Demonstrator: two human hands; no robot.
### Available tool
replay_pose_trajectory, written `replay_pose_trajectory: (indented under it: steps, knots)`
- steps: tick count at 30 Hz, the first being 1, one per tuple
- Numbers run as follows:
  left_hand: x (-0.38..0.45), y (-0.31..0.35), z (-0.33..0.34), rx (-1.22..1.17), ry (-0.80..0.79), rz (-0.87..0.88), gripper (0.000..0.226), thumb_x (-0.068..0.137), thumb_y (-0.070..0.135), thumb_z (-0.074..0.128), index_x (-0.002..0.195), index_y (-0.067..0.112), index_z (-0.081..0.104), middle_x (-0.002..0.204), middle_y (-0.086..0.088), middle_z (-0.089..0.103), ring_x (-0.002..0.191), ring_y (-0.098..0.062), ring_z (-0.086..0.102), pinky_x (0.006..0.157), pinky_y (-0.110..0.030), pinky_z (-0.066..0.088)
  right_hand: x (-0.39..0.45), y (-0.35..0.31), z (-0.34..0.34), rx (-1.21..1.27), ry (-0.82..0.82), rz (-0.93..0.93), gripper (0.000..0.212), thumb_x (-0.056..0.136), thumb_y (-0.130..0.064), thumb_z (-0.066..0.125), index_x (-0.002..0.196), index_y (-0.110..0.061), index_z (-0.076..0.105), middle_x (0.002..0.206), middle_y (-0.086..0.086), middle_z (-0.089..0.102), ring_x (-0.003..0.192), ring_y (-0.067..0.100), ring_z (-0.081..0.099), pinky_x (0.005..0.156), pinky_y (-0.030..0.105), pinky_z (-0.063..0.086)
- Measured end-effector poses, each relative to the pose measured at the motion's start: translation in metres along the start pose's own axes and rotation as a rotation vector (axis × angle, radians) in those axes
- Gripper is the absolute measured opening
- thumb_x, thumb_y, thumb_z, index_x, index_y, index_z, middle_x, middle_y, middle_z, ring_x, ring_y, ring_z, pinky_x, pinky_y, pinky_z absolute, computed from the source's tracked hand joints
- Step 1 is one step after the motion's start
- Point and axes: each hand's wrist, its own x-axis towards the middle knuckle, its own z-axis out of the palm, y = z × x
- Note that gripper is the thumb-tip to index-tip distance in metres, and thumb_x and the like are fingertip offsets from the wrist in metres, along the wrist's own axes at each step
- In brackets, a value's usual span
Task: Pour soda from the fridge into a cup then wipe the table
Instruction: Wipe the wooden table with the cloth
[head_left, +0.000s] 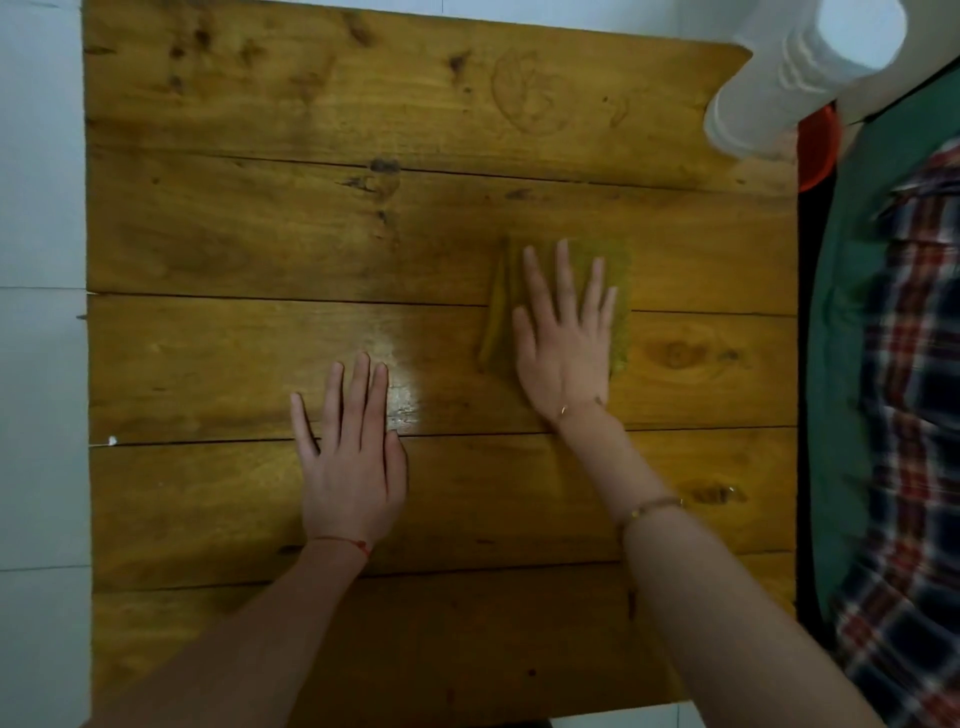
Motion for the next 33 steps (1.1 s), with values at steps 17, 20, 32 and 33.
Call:
replay_pose_trajectory:
  steps: [17, 20, 32, 33]
  knots:
    - [-0.001, 0.001, 0.002, 0.021, 0.022, 0.013, 0.062, 0.099, 0.031, 0.025, 0.157, 0.015, 0.009, 0.166, -0.001, 0.004, 0.153, -0.022, 0.000, 0.120, -0.060, 0.004, -0.006, 0.008, 0.002, 0.037, 0.013, 0.096, 0.055, 0.103, -0.041, 0.018, 0.156, -0.033, 0.004, 0.165, 0.000, -0.005, 0.150, 0.037, -0.011, 0.120, 0.057, 0.000]
    - [-0.002, -0.001, 0.003, 0.020, 0.043, 0.013, 0.062, 0.099, 0.030, 0.025, 0.157, 0.015, 0.010, 0.166, -0.001, 0.005, 0.153, -0.022, 0.001, 0.120, -0.060, 0.005, 0.002, -0.026, 0.006, 0.080, 0.050, 0.203, 0.056, 0.103, -0.041, 0.016, 0.156, -0.032, 0.001, 0.165, 0.002, -0.008, 0.149, 0.038, -0.013, 0.119, 0.059, -0.004]
    - [-0.006, -0.003, 0.002, -0.090, 0.088, 0.046, 0.059, 0.101, 0.032, 0.019, 0.157, 0.018, 0.011, 0.166, 0.001, 0.005, 0.153, -0.018, -0.004, 0.121, -0.057, 0.000, -0.123, 0.022, 0.021, 0.021, -0.061, -0.021, 0.056, 0.104, -0.038, 0.020, 0.155, -0.035, -0.002, 0.164, -0.003, -0.011, 0.150, 0.033, -0.015, 0.121, 0.054, -0.001]
    - [-0.006, -0.002, 0.002, -0.092, 0.093, 0.051, 0.058, 0.101, 0.033, 0.018, 0.157, 0.018, 0.011, 0.166, 0.001, 0.005, 0.153, -0.018, -0.004, 0.121, -0.057, 0.000, -0.119, 0.030, 0.020, 0.026, -0.054, 0.036, 0.056, 0.104, -0.038, 0.020, 0.156, -0.034, -0.001, 0.164, -0.002, -0.010, 0.150, 0.034, -0.013, 0.121, 0.055, -0.001]
